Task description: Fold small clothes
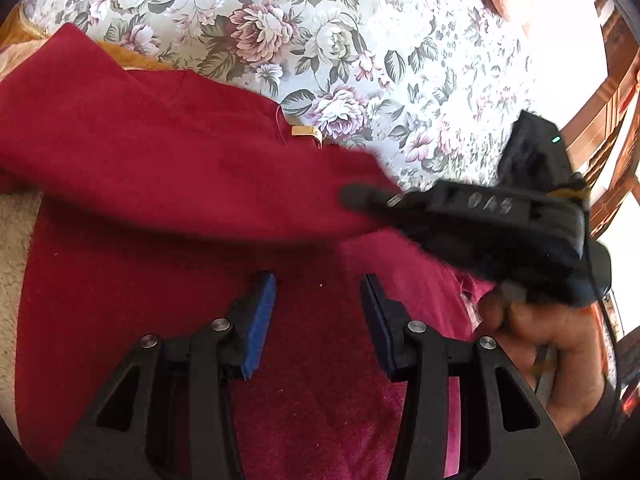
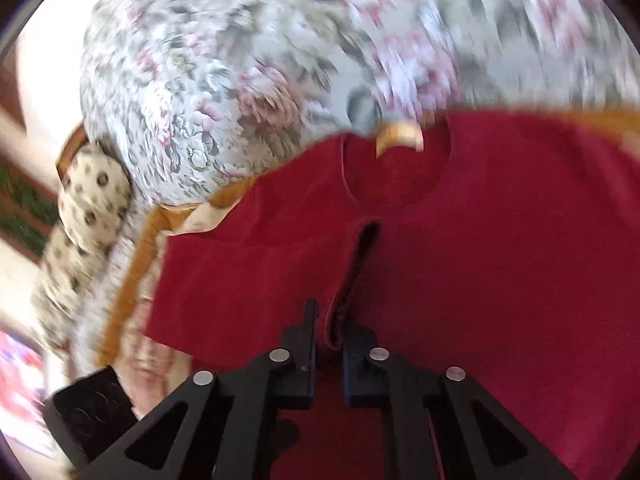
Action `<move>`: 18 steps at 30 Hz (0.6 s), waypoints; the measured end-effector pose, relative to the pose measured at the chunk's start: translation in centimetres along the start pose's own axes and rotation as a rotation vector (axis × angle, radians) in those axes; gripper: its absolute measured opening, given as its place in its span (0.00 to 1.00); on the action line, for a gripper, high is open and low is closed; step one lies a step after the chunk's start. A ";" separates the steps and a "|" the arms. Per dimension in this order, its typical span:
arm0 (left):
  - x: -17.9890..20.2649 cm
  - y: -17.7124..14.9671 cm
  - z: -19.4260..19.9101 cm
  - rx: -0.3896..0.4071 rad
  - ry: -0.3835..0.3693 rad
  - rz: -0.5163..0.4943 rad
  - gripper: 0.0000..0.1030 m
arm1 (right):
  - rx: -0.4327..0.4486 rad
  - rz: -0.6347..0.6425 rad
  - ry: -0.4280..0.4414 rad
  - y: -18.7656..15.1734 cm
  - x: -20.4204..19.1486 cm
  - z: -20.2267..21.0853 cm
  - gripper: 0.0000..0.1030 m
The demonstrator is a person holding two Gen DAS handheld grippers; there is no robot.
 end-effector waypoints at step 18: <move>-0.3 0.1 -0.2 0.013 -0.009 0.009 0.43 | 0.168 -0.033 -0.269 4.5 9.8 7.4 0.07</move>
Point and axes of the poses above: each gripper's, at about its wrist camera, not at the fingertips, and z roughly against the way its jaws point, x to its right, y to its top, the point moved 2 cm from there along -z, roughly the way its jaws point, and after that the axes turned 14 degrees about -z, right-handed, at the moved point
